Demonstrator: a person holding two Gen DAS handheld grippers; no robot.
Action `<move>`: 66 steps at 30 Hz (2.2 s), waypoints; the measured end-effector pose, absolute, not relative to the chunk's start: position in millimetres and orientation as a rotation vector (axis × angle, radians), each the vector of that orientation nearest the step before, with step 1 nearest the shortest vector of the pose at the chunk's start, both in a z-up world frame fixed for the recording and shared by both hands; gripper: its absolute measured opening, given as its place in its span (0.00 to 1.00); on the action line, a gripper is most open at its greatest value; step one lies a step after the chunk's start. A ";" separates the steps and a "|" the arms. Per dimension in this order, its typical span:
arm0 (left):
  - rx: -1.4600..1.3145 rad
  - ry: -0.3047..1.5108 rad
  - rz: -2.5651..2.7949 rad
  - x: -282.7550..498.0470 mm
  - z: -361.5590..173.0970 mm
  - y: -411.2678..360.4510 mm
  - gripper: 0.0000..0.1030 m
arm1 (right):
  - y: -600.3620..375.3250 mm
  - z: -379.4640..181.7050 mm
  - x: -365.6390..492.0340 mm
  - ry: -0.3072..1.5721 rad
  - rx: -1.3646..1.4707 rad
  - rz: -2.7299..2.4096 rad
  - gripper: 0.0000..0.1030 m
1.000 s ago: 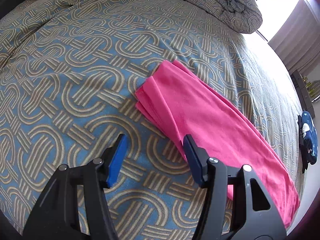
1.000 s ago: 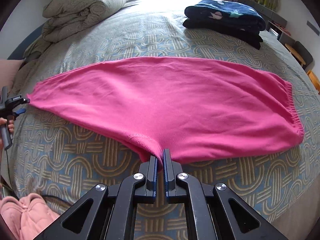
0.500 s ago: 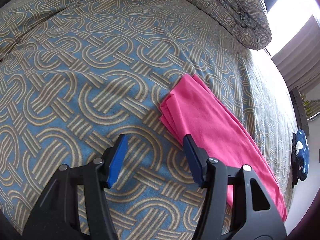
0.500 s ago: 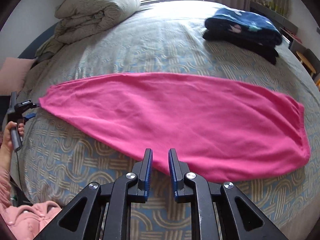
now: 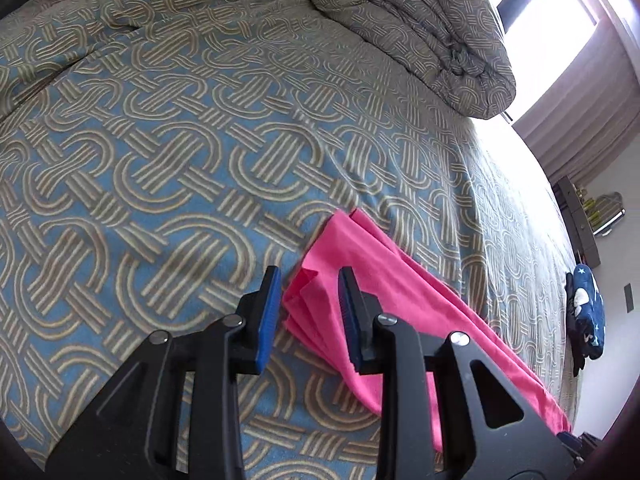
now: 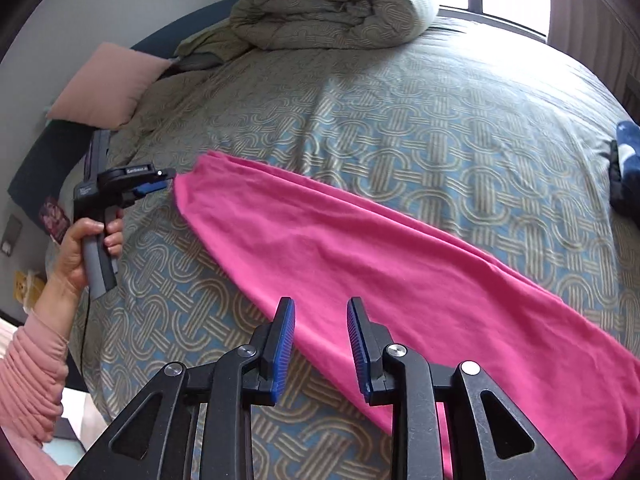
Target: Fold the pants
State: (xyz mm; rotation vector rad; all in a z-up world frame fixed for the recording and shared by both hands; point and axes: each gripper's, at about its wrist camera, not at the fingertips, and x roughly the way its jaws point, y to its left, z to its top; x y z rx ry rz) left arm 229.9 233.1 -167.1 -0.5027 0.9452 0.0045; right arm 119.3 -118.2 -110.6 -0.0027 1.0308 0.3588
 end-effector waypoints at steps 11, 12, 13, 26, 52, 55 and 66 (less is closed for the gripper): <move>-0.347 1.084 -0.307 238.9 -165.3 210.8 0.41 | -45.7 -127.4 182.1 1.117 -0.028 0.463 0.26; -0.324 1.077 -0.330 235.1 -162.5 208.8 0.41 | -39.4 -128.8 187.9 1.120 -0.038 0.472 0.27; -0.312 1.064 -0.353 230.5 -158.6 207.5 0.41 | -32.8 -130.2 194.0 1.125 -0.046 0.479 0.29; -0.385 0.915 -0.206 195.1 -141.9 260.9 0.53 | 13.0 -158.7 216.4 1.202 -0.097 0.507 0.39; -0.435 0.881 0.100 203.4 -155.7 252.4 0.74 | -96.9 -165.5 203.4 1.233 0.152 0.341 0.45; -0.596 0.909 0.045 189.2 -167.5 262.4 0.76 | -103.8 -168.1 203.1 1.237 0.184 0.335 0.45; -0.717 0.932 -0.126 188.8 -182.6 215.3 0.84 | -99.6 -163.9 195.3 1.221 0.170 0.363 0.45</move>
